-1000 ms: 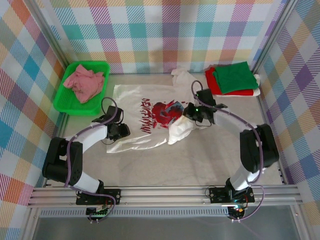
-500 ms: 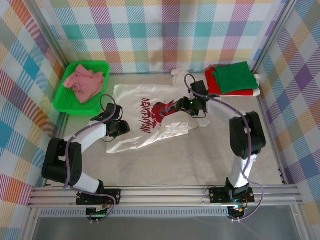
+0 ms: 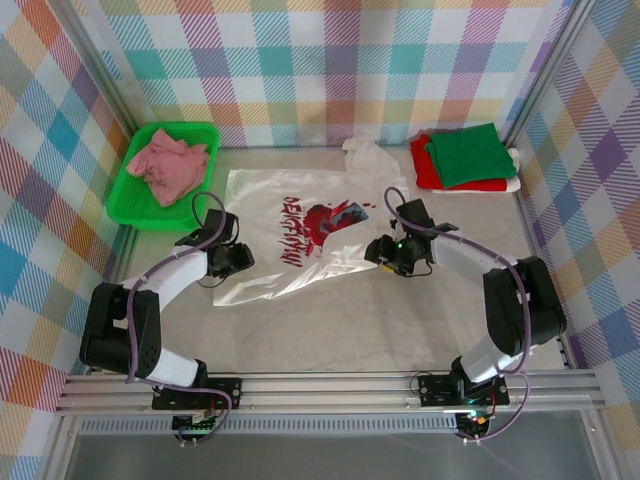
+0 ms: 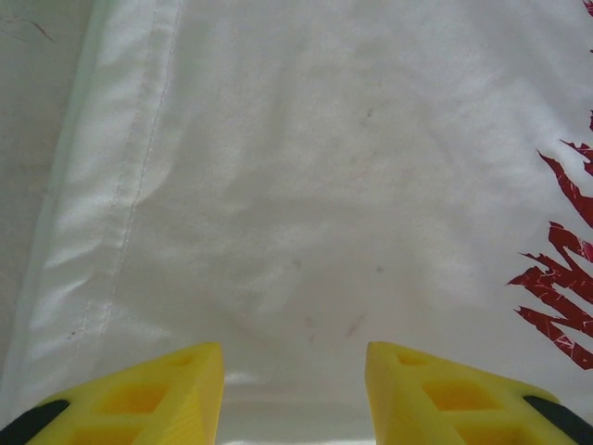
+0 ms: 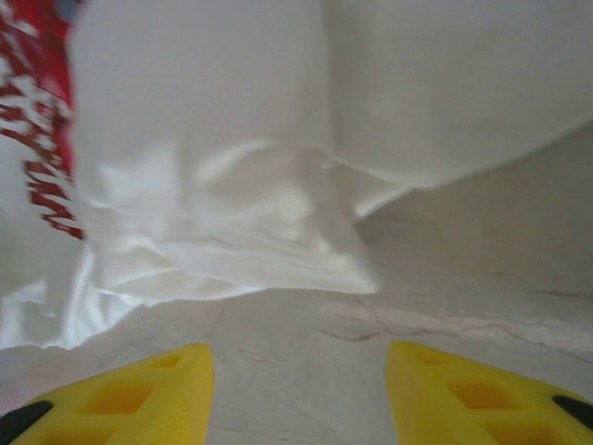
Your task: Fold and stack the t-shirts
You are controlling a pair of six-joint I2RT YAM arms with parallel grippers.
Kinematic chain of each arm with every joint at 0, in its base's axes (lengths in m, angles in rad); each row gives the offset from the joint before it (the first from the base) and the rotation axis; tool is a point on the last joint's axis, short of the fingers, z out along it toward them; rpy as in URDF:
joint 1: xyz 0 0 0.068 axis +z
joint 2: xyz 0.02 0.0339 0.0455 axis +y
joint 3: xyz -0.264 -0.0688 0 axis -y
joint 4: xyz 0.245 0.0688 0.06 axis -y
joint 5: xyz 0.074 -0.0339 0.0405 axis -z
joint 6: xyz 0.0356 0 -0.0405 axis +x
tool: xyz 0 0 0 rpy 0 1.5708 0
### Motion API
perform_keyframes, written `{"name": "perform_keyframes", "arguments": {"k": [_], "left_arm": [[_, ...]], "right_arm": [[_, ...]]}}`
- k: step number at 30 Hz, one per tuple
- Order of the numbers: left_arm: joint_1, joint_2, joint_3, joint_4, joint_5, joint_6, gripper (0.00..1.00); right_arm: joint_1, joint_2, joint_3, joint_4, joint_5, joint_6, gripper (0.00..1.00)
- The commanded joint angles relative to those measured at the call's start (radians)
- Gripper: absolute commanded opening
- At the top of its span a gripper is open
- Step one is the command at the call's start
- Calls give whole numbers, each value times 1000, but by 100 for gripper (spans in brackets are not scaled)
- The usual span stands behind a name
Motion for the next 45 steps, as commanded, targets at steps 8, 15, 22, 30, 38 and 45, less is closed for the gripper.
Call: {"name": "perform_keyframes", "arguments": {"k": [8,15,22,30,38,45], "left_arm": [[9,-28,-40,-18,3,1,46],[9,-45,-45,-18,-6,-3,46],[9,-39,-42,-15,1,-5,46],[9,-101,-54,-54,-22,-1,46],[13,-262,-116,-201,-50,-19,49],[28,-392,-174,-305,-34,-75,51]], "right_arm": [[-2,101,-1,173,-85,32,39],[-5,79,-15,158,-33,30,18],[-9,28,-23,103,10,33,5],[-10,-145,-49,-95,65,28,0],[-12,-557,-166,-473,158,182,0],[-12,-897,-133,-941,262,383,0]]}}
